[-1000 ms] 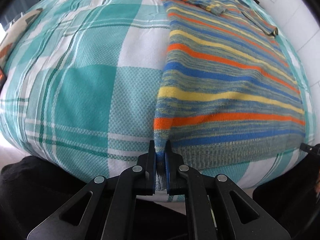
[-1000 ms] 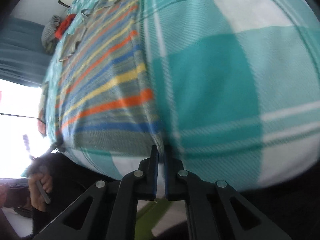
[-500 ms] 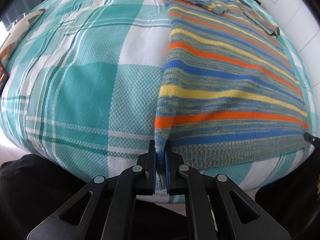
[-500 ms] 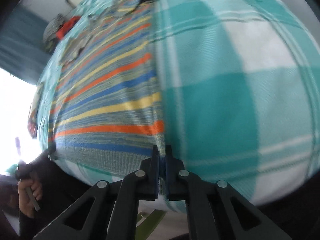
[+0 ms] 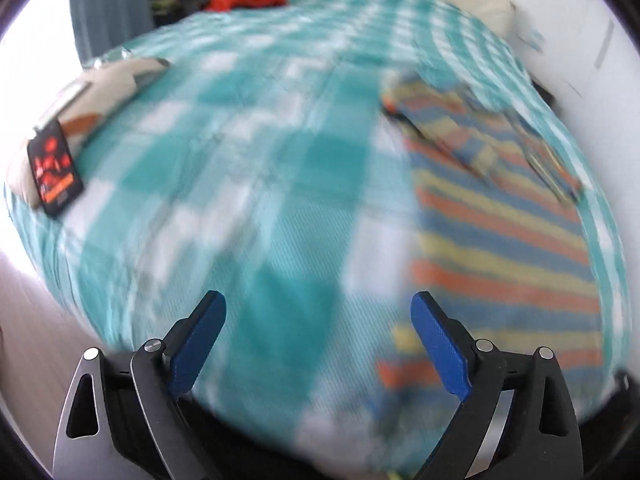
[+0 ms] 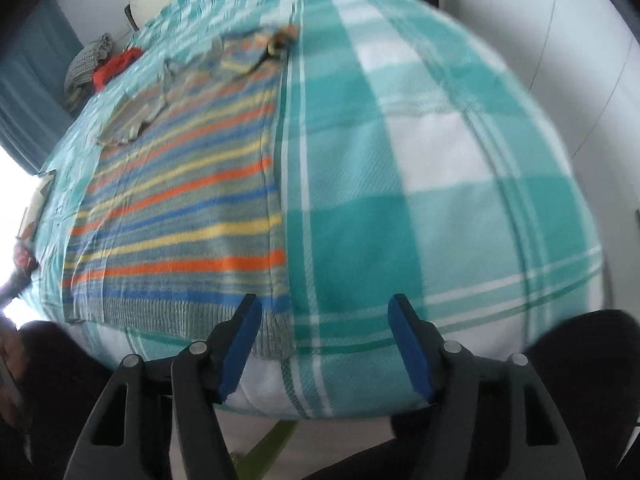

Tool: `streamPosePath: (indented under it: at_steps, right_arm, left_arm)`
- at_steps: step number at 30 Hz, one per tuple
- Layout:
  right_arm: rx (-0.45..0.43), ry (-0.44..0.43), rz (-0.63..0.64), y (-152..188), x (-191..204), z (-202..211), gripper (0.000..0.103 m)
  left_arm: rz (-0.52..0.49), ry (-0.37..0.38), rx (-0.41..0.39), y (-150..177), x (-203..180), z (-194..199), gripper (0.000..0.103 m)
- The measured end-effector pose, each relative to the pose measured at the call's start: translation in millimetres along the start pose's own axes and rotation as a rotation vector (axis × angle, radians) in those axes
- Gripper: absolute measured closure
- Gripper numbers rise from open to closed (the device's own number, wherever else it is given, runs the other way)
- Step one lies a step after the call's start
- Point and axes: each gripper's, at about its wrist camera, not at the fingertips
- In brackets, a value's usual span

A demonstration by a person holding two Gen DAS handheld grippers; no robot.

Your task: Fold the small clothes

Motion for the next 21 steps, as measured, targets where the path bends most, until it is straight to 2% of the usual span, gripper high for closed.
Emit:
streamPosePath:
  at_steps: [4,7,9,10,12,15,21]
  right_arm:
    - [-0.048,-0.024,-0.03,-3,16,7,0.038]
    - [-0.052,-0.039,-0.021,-2,35,4,0.038]
    - [-0.045,-0.039,-0.003,2,49,-1,0.038]
    - [-0.038,-0.041,0.003,3,53,-4,0.038]
    - [-0.005,-0.039,0.013,8,66,-14,0.038]
    - [0.026,-0.033,0.016,10,75,-22,0.038]
    - [0.005,0.017,0.066,11,91,-21,0.038]
  left_arm:
    - [-0.003,-0.027,-0.051,-49,9,-61,0.009]
    - [-0.103,-0.045,-0.089,-72,1,-96,0.008]
    - [-0.168,-0.076,-0.043,-79,-1,-123,0.0]
    - [-0.175,-0.08,0.002,-79,2,-142,0.0]
    - [-0.128,-0.026,-0.072,-74,15,-144,0.0]
    - [-0.135,-0.028,-0.076,-70,16,-138,0.0]
    - [-0.136,-0.032,-0.084,-66,19,-133,0.0]
Point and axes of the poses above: each gripper's, at about its wrist camera, not at the fingertips, and z roughly against the way its jaws point, x to its left, y to its underside, and after that the axes turned 9 degrees about -z, right-handed
